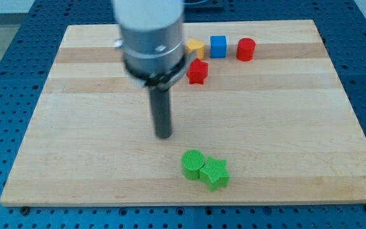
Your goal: Separate the green blocks
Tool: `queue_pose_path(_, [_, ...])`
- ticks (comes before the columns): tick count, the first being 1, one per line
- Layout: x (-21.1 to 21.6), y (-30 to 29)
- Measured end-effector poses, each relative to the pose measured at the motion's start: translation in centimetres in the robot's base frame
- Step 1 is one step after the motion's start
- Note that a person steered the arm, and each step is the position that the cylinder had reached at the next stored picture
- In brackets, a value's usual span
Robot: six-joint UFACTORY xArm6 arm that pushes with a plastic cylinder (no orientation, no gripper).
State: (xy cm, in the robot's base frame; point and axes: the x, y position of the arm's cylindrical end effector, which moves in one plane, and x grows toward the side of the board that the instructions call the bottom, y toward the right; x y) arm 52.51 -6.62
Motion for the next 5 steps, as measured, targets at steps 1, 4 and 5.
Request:
queue_pose_path(1, [6.7,-0.6])
queue_pose_path(4, [8.9,8.8])
queue_pose_path(5, [7.7,9.7])
